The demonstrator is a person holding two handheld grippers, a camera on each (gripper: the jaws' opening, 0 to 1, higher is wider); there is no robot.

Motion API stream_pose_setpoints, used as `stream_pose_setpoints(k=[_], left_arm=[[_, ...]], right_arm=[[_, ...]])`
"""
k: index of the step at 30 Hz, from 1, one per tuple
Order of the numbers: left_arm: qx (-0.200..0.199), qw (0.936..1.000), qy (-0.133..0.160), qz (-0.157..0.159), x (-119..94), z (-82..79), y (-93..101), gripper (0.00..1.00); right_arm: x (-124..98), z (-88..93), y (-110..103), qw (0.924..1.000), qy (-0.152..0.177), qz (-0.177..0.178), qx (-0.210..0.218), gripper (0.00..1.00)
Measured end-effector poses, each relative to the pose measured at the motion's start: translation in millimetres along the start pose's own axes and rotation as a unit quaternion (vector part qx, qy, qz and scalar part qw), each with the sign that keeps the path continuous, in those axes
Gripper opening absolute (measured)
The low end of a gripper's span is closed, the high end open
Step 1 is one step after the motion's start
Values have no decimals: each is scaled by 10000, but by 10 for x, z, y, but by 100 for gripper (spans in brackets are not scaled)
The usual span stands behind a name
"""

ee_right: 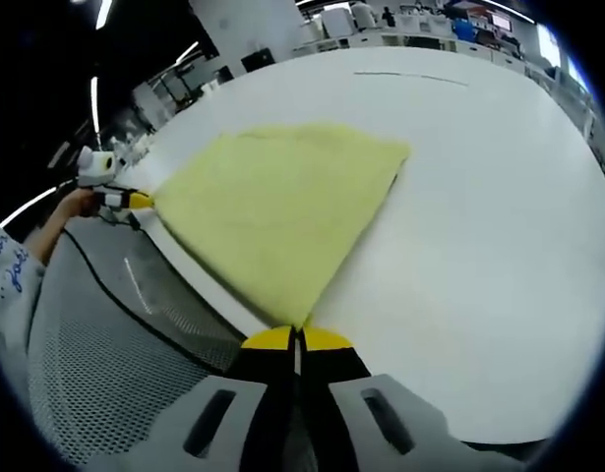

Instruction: Fold the garment on the visible template until the final outline fits inside the template.

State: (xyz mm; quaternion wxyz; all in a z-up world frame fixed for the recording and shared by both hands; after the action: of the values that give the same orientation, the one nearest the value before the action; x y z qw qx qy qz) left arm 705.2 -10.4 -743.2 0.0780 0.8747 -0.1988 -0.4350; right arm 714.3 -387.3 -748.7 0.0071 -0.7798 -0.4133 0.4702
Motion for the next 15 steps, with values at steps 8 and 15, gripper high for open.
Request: stream_pose_setpoints(k=[8, 15], left_arm=[[-68, 10000, 26, -47, -43, 16, -36, 0], [-66, 9999, -48, -93, -15, 67, -60, 0]], right_arm=[[20, 21, 17, 10000, -61, 4, 27, 2], [44, 38, 35, 9999, -159, 49, -1, 2]])
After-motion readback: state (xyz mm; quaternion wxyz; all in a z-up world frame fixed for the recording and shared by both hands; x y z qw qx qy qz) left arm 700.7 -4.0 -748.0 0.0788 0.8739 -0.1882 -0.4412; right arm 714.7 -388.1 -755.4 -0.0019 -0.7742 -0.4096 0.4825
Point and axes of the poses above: the point that each gripper's makers call its tool centre point, and the gripper's own axes: x roughly forward along the fingers, y roughly to its right, z roughly out of its underside, the point moved 3 cm from there along -x, roughly backward along the fingers, and after that the axes turned 7 degrees about -z, right-handed, at the moved point
